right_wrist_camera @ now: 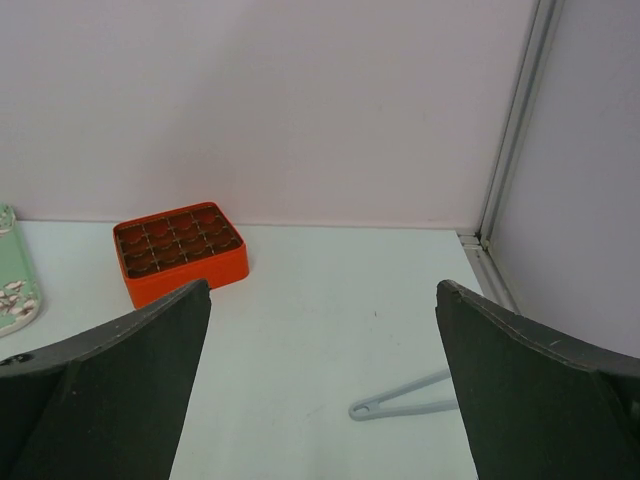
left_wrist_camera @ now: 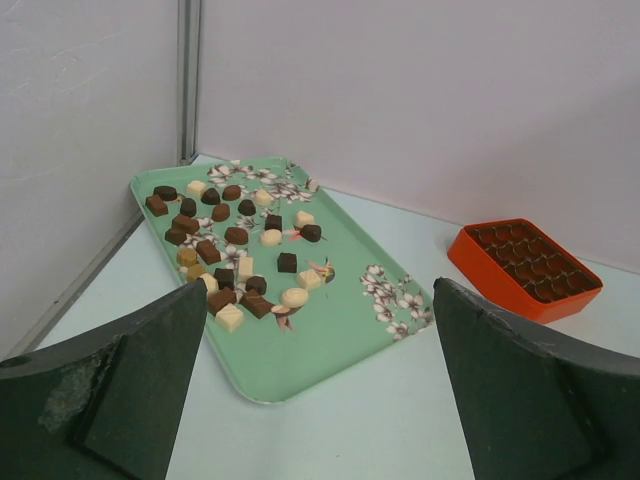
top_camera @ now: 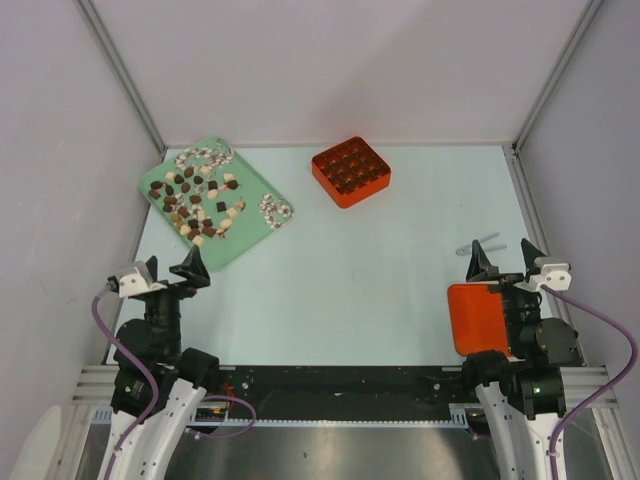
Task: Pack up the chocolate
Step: Move the plate to the center of the board.
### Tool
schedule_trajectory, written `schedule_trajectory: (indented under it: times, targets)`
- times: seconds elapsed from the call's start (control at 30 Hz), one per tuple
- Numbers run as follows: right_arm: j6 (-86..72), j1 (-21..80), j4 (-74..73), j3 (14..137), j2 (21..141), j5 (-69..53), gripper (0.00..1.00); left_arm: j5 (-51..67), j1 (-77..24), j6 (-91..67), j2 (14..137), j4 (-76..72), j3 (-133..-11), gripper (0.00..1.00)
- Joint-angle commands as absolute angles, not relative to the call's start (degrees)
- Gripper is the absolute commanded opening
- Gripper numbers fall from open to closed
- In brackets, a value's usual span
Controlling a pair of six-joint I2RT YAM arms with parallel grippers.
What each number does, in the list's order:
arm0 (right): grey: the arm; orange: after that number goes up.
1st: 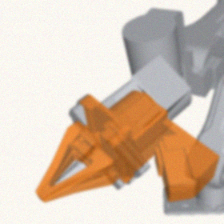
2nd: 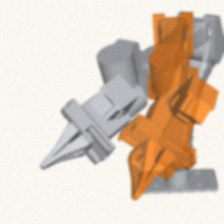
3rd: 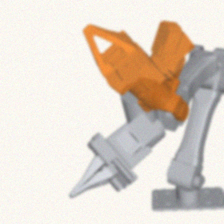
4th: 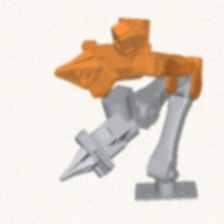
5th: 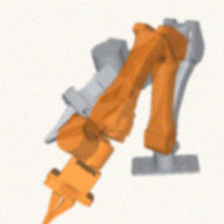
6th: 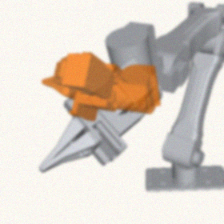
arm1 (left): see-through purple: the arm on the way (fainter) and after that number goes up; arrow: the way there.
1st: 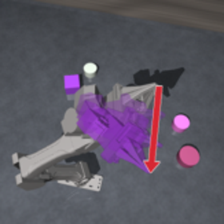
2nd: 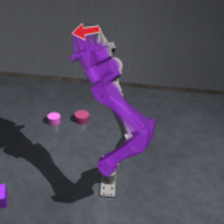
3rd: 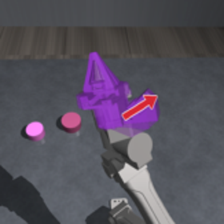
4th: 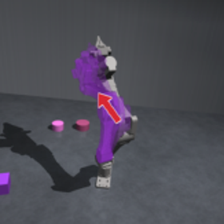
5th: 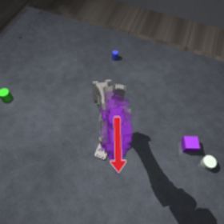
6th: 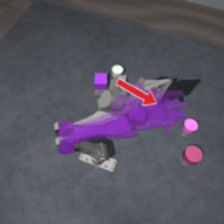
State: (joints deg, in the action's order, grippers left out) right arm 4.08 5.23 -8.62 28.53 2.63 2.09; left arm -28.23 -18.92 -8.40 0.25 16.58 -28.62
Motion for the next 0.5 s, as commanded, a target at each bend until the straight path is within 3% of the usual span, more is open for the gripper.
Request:
schedule_trajectory:
  times: [0.0, 0.3, 0.47]
  targets:
    - [4.22, 5.27, -8.44, 30.76, 1.85, 1.76, 1.00, -26.98, -18.28, -7.82, 1.23, 14.77, -29.00, 1.00]
    - [4.04, 6.68, -8.88, 30.67, 1.85, 1.93, 1.00, -22.51, -18.28, -7.12, 7.37, 14.85, -29.61, 1.00]
    - [3.96, 7.73, -8.62, 30.15, 1.85, 1.93, 1.00, -16.88, -18.28, -7.73, 19.58, 15.82, -31.81, 1.00]
